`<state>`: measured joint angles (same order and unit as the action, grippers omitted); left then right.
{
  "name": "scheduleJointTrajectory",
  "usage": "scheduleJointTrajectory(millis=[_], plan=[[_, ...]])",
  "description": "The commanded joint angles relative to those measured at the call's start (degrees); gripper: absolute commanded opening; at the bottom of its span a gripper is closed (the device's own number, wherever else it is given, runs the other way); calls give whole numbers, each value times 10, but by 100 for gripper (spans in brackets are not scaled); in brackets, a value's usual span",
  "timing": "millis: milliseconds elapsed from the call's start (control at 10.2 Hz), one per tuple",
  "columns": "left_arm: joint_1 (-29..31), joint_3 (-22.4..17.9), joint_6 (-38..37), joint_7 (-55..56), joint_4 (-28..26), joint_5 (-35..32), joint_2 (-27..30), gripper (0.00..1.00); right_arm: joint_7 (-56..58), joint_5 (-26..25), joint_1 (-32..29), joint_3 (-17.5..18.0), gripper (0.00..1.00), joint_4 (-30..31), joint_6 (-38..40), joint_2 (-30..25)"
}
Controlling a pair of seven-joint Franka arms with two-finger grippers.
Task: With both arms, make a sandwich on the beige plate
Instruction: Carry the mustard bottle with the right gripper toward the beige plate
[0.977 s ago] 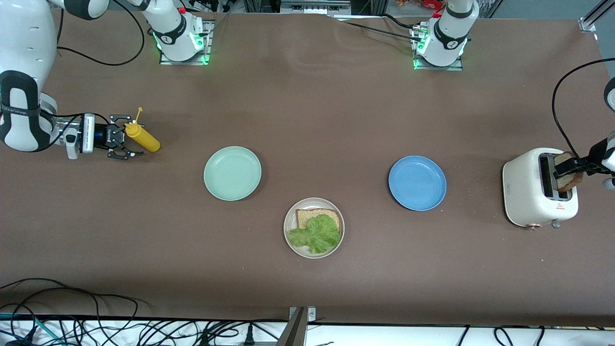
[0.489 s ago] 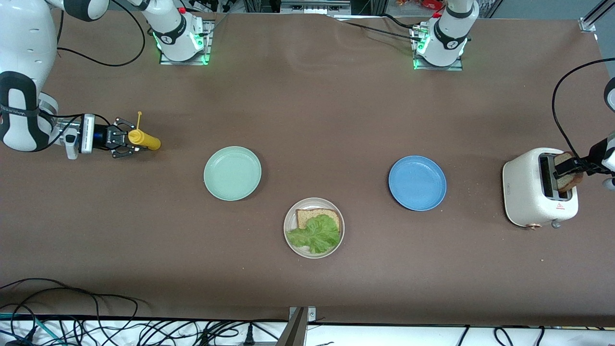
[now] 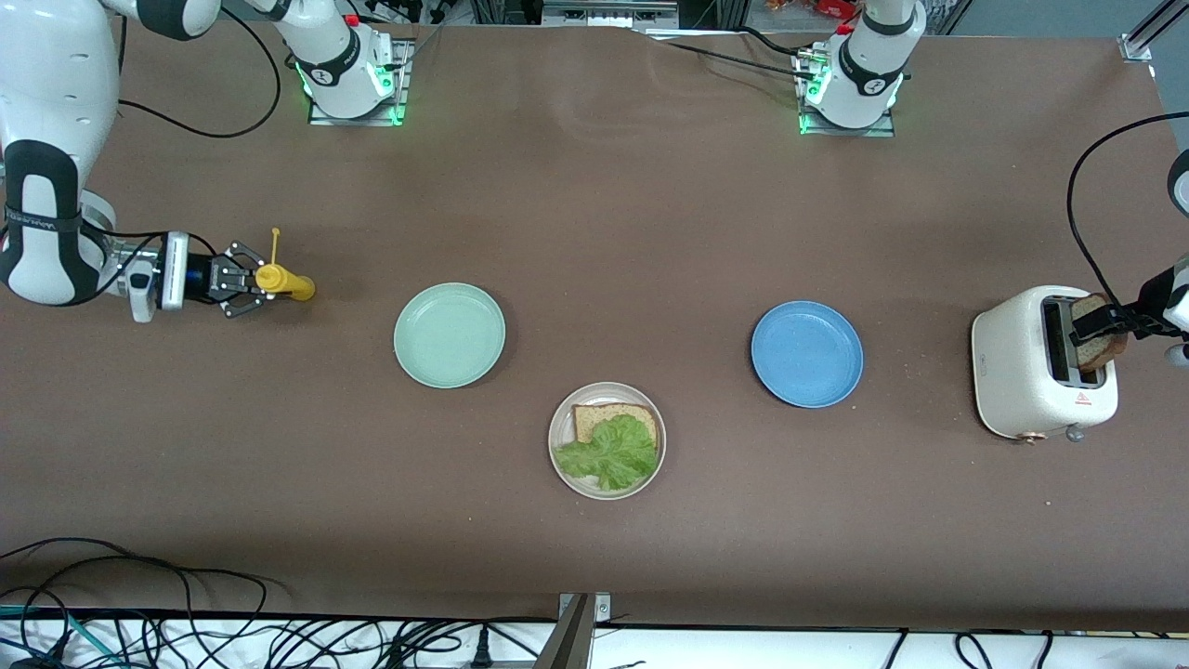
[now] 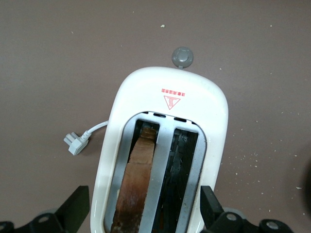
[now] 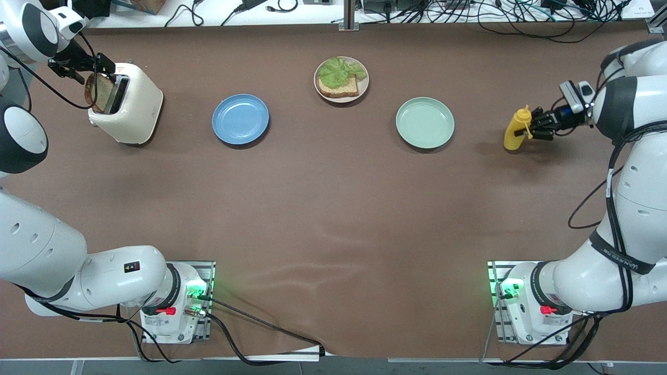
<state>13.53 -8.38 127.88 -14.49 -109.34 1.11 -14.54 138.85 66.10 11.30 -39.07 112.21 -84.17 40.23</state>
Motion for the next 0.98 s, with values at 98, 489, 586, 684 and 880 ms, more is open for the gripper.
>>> scheduleJointTrajectory(millis=[98, 489, 586, 684, 880], plan=[[4, 4, 0, 2, -7, -12, 12, 100, -185, 2, 104, -22, 0, -98, -40, -27], [4, 4, 0, 2, -7, -12, 12, 100, -439, -85, 266, -70, 0, -223, -135, -25], [4, 4, 0, 2, -7, -12, 12, 100, -497, -130, 302, -71, 0, -249, -169, -22], [4, 4, 0, 3, -7, -12, 12, 100, -556, -184, 333, -69, 0, -267, -201, -20], [4, 4, 0, 2, -7, -12, 12, 100, -660, -270, 387, -68, 0, -275, -262, -5]])
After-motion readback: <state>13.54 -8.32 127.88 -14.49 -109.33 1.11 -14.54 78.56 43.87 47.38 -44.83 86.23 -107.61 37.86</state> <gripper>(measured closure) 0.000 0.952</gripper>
